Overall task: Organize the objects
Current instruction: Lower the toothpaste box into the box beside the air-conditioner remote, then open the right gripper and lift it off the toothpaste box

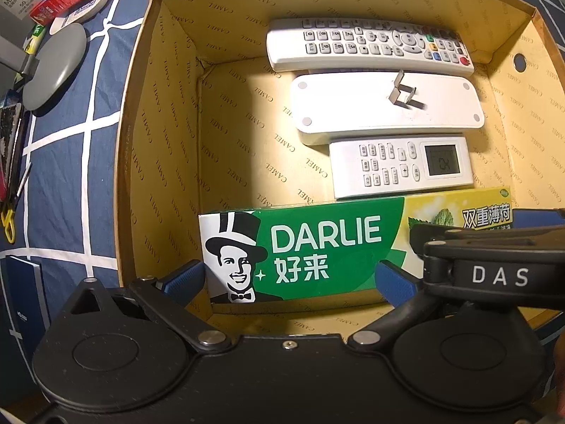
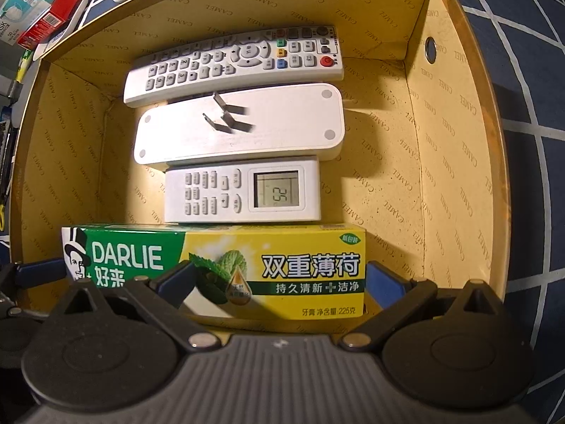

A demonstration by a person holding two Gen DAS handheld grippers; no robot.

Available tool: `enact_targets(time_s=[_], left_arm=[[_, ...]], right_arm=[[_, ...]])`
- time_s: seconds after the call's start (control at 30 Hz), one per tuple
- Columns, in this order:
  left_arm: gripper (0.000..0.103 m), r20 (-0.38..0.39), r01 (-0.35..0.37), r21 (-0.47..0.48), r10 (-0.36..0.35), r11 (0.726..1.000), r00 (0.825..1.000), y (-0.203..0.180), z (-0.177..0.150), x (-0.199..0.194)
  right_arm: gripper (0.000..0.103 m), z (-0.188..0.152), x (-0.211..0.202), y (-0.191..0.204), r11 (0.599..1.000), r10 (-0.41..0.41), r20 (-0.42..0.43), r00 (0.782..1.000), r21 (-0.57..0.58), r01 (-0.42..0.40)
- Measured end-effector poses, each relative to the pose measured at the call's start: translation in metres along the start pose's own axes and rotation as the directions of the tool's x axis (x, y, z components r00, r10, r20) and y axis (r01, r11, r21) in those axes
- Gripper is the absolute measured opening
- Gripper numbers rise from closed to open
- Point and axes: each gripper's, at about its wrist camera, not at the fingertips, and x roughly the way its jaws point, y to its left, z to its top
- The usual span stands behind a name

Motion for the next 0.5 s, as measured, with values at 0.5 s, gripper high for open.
enact_targets(time_s=[0.5], left_arm=[[0.103, 0.018, 0.025, -0.054, -0.024, 0.998, 1.0, 0.009, -0.006, -0.004]], right_arm=[[0.101, 0.002, -0.008, 0.007, 1.0, -0.012, 0.035, 0.999, -0.008, 0.012]])
